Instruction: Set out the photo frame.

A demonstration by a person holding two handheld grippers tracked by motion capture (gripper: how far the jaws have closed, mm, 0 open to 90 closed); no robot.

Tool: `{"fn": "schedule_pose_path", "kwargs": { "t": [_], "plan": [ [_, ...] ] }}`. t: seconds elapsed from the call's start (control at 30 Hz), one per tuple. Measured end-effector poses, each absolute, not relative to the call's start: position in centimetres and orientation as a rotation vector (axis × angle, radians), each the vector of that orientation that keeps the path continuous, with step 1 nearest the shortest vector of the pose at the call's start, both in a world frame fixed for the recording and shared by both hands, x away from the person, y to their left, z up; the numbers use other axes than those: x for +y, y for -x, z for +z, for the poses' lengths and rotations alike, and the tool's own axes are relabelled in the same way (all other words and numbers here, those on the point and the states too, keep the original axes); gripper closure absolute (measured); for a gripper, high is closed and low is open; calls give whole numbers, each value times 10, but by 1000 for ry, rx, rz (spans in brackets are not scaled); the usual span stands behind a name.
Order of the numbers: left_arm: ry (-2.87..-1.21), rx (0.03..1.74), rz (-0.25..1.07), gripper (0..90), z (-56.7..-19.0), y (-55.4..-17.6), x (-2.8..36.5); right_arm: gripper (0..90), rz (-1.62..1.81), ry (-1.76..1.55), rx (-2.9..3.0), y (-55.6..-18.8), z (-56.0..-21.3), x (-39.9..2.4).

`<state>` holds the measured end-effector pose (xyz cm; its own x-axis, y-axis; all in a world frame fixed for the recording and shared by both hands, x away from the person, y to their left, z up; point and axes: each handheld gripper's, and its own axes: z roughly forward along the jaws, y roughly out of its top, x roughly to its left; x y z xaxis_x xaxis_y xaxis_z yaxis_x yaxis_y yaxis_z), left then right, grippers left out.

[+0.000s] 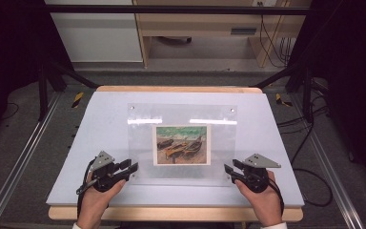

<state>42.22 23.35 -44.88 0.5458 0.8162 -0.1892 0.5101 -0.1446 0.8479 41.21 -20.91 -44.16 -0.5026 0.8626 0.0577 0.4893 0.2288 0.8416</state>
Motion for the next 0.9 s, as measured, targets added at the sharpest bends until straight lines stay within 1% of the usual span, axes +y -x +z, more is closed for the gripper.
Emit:
{"fn": "schedule_pose_path", "kwargs": {
  "t": [0.9],
  "plan": [
    [-1831, 1086, 416, 651, -450, -416, 233, 615, 1178, -1245, 2091, -405, -444, -208]
  ]
}}
